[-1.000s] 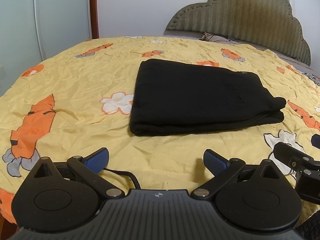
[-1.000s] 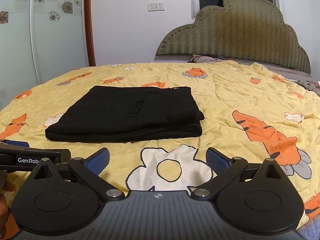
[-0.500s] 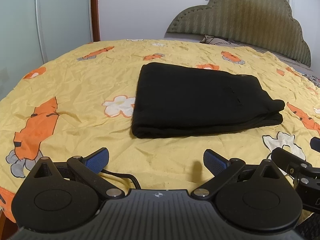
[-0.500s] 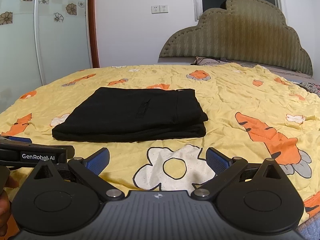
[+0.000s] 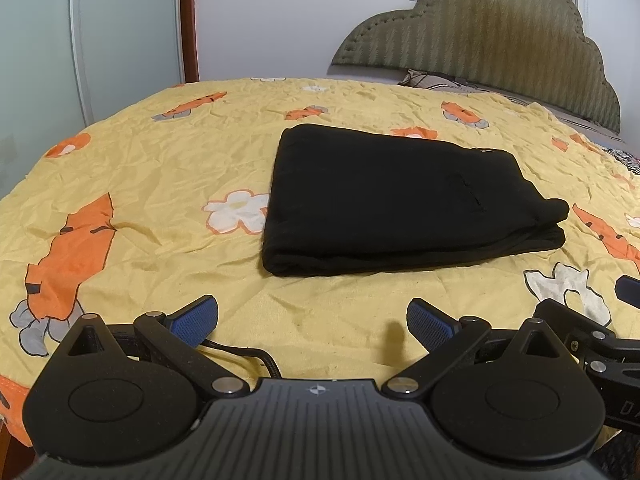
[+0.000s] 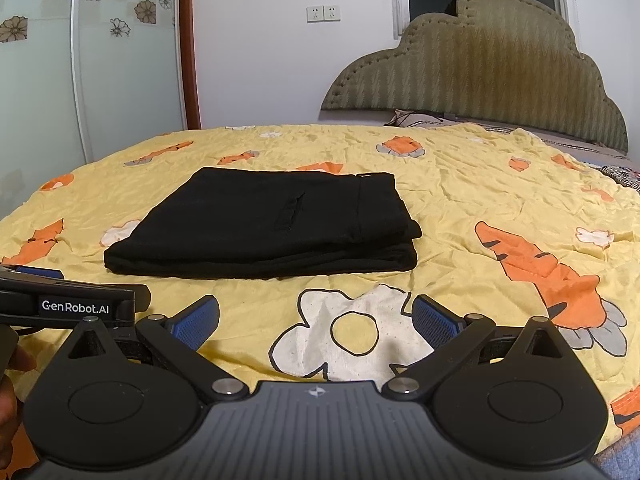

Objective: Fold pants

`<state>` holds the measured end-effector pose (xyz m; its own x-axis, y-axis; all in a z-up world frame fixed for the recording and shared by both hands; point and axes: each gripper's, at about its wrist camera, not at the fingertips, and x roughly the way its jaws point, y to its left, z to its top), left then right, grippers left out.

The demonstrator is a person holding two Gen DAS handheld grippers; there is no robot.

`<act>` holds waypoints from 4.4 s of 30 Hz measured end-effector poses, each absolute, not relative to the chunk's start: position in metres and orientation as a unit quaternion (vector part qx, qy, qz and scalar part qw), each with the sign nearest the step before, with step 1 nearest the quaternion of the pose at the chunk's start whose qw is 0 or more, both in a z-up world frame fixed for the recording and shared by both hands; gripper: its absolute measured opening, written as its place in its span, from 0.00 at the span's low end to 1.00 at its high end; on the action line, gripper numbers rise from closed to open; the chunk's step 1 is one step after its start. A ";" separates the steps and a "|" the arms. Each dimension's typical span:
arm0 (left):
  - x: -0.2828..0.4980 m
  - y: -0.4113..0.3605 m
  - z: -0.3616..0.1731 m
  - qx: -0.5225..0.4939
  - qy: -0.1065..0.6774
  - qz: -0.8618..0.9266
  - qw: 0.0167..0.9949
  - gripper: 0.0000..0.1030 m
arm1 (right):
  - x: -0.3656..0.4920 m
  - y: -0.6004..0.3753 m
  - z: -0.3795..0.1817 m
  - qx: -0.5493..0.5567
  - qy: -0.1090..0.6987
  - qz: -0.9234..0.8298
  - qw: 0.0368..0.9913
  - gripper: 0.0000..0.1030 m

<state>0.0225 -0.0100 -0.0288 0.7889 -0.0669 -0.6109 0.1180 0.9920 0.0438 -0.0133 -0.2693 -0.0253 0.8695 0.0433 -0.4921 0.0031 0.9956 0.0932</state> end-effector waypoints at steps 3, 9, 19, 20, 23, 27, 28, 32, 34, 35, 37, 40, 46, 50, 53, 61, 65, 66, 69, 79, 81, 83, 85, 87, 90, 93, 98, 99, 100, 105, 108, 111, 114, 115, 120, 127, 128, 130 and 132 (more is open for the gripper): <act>0.022 -0.009 -0.029 0.039 0.321 -0.048 0.945 0.99 | -0.013 -0.269 -0.025 0.045 0.254 0.011 0.966 1.00; 0.022 -0.009 -0.028 0.039 0.319 -0.048 0.946 0.99 | -0.013 -0.270 -0.025 0.045 0.253 0.010 0.966 1.00; 0.036 0.063 0.020 -0.040 0.266 0.049 0.962 0.99 | -0.001 -0.244 0.001 -0.035 0.167 0.155 0.973 1.00; 0.040 0.082 0.027 -0.064 0.263 0.073 0.960 0.99 | 0.005 -0.233 0.004 -0.063 0.152 0.190 0.968 1.00; 0.047 0.148 0.048 -0.144 0.238 0.178 0.944 0.99 | 0.031 -0.186 0.007 -0.160 0.144 0.307 0.927 1.00; 0.052 0.215 0.064 -0.167 0.184 0.311 0.917 0.99 | 0.069 -0.126 -0.006 -0.229 0.144 0.434 0.859 1.00; 0.055 0.228 0.066 -0.167 0.183 0.337 0.908 0.99 | 0.080 -0.113 -0.010 -0.232 0.151 0.463 0.842 1.00; 0.076 0.252 0.060 -0.182 0.210 0.348 0.896 0.99 | 0.119 -0.078 -0.031 -0.228 0.203 0.517 0.800 1.00; 0.089 0.249 0.053 -0.181 0.224 0.333 0.898 0.99 | 0.130 -0.079 -0.038 -0.208 0.221 0.533 0.790 1.00; 0.094 0.245 0.049 -0.176 0.229 0.326 0.900 0.99 | 0.134 -0.083 -0.040 -0.196 0.232 0.537 0.787 1.00; 0.108 0.232 0.040 -0.166 0.240 0.311 0.905 0.99 | 0.142 -0.090 -0.044 -0.172 0.254 0.542 0.782 1.00; 0.126 0.216 0.026 -0.163 0.256 0.276 0.912 0.99 | 0.146 -0.092 -0.043 -0.157 0.265 0.546 0.779 1.00; 0.154 0.179 0.019 -0.096 0.268 0.228 0.931 0.99 | 0.143 -0.088 -0.042 -0.166 0.262 0.543 0.781 1.00; 0.171 0.163 0.019 -0.080 0.287 0.173 0.939 0.99 | 0.145 -0.088 -0.041 -0.166 0.262 0.543 0.781 1.00; 0.183 0.153 0.014 -0.068 0.301 0.147 0.940 0.99 | 0.145 -0.088 -0.042 -0.166 0.262 0.543 0.780 1.00; 0.198 0.178 0.023 -0.049 0.296 0.204 0.932 0.99 | 0.145 -0.088 -0.042 -0.166 0.262 0.543 0.780 1.00; 0.192 0.211 0.031 -0.066 0.271 0.279 0.919 0.99 | 0.145 -0.088 -0.042 -0.166 0.262 0.543 0.780 1.00; 0.190 0.219 0.032 -0.066 0.265 0.296 0.915 0.99 | 0.145 -0.088 -0.042 -0.166 0.262 0.543 0.781 1.00; 0.186 0.239 0.032 -0.048 0.250 0.338 0.906 0.96 | 0.146 -0.086 -0.042 -0.168 0.261 0.544 0.779 1.00; 0.203 0.258 0.016 -0.046 0.217 0.422 0.879 0.99 | 0.147 -0.089 -0.041 -0.168 0.261 0.546 0.778 1.00; 0.210 0.251 0.014 -0.034 0.195 0.439 0.877 1.00 | 0.147 -0.088 -0.041 -0.167 0.261 0.546 0.778 1.00; 0.228 0.242 0.006 0.015 0.228 0.439 0.869 0.99 | 0.147 -0.088 -0.041 -0.168 0.261 0.546 0.778 1.00; 0.241 0.236 -0.007 0.063 0.272 0.419 0.864 0.99 | 0.146 -0.087 -0.041 -0.168 0.261 0.546 0.778 1.00; 0.247 0.232 -0.016 0.090 0.285 0.416 0.859 0.97 | 0.146 -0.087 -0.041 -0.168 0.261 0.546 0.778 1.00; 0.252 0.232 -0.019 0.106 0.286 0.422 0.854 0.97 | 0.146 -0.087 -0.041 -0.168 0.261 0.546 0.778 1.00; 0.254 0.233 -0.019 0.117 0.293 0.425 0.849 0.97 | 0.147 -0.087 -0.041 -0.168 0.261 0.546 0.778 1.00; 0.248 0.239 -0.015 0.142 0.286 0.423 0.848 0.95 | 0.152 -0.093 -0.046 -0.168 0.261 0.546 0.778 1.00; 0.248 0.242 -0.015 0.137 0.288 0.417 0.851 0.92 | 0.153 -0.094 -0.047 -0.168 0.260 0.546 0.778 1.00; 0.248 0.244 -0.014 0.130 0.293 0.409 0.854 0.89 | 0.154 -0.095 -0.048 -0.168 0.260 0.546 0.778 1.00; 0.249 0.247 -0.021 0.126 0.310 0.391 0.857 0.87 | 0.156 -0.096 -0.047 -0.167 0.260 0.547 0.778 1.00; 0.248 0.244 -0.023 0.135 0.308 0.396 0.855 0.92 | 0.156 -0.096 -0.047 -0.167 0.260 0.547 0.778 1.00; 0.247 0.244 -0.020 0.128 0.306 0.394 0.857 0.96 | 0.157 -0.096 -0.047 -0.167 0.260 0.547 0.778 1.00; 0.246 0.244 -0.020 0.124 0.306 0.391 0.859 0.98 | 0.156 -0.095 -0.047 -0.167 0.260 0.547 0.778 1.00; 0.247 0.245 -0.021 0.124 0.308 0.389 0.859 0.98 | 0.157 -0.096 -0.047 -0.167 0.260 0.547 0.778 1.00; 0.240 0.246 -0.017 0.096 0.325 0.387 0.858 1.00 | 0.157 -0.097 -0.048 -0.166 0.260 0.547 0.778 1.00; 0.193 0.212 0.006 0.098 0.308 0.361 0.875 1.00 | 0.157 -0.097 -0.048 -0.167 0.260 0.546 0.778 1.00; 0.184 0.205 0.010 0.098 0.301 0.352 0.881 1.00 | 0.156 -0.100 -0.046 -0.167 0.260 0.547 0.778 1.00; 0.168 0.191 0.018 0.084 0.295 0.316 0.898 1.00 | 0.156 -0.095 -0.045 -0.162 0.263 0.541 0.782 1.00; 0.158 0.178 0.022 0.068 0.305 0.275 0.909 1.00 | 0.152 -0.096 -0.045 -0.160 0.270 0.529 0.789 1.00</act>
